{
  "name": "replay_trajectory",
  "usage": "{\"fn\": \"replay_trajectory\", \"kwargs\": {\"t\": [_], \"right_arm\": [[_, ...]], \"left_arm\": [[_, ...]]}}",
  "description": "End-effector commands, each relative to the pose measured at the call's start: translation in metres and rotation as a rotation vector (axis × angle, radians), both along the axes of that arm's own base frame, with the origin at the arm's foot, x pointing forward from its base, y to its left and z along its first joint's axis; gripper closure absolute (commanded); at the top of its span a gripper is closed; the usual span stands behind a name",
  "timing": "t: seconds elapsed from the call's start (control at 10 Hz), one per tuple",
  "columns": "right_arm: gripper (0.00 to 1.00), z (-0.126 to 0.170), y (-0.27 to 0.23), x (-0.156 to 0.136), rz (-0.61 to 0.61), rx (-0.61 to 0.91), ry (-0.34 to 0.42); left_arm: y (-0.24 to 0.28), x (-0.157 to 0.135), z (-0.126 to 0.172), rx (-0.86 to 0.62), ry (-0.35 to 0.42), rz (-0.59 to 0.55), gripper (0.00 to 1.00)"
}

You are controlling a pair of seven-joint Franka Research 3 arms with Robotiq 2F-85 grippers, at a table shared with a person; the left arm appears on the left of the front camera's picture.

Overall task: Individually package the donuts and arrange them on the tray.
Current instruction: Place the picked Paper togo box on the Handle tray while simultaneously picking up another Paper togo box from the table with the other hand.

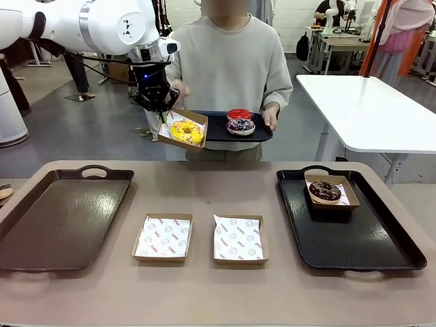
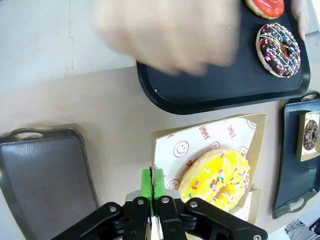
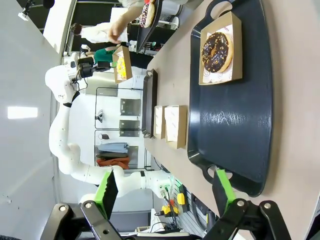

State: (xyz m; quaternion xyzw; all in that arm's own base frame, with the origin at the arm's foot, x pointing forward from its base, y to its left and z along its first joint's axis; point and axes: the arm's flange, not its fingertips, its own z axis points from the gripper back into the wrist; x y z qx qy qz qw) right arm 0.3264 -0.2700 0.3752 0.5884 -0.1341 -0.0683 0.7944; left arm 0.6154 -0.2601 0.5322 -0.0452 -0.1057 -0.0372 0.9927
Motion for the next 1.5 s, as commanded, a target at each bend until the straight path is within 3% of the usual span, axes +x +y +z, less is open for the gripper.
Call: {"fn": "replay_trajectory", "kwargs": {"t": [0.0,1.2,1.3,1.4], "right_arm": [[0.00,0.002,0.000,-0.001,-0.006,0.004,0.012],[0.00,0.000,0.000,0.000,0.000,0.000,0.000],[0.00,0.000,0.006,0.006,0.079,-0.004,0.022],[0.00,0.007,0.019,0.016,0.080,-0.036,0.036]], "left_arm": [[0.002,-0.005,0.001,-0.003,-0.006,-0.003,1.00],[0.002,-0.005,0.001,-0.003,-0.006,-0.003,1.00],[0.000,0.000,0.000,0.000,0.000,0.000,0.99],[0.013,-0.001,0.004,-0.009,0.011,0.004,0.99]]}}
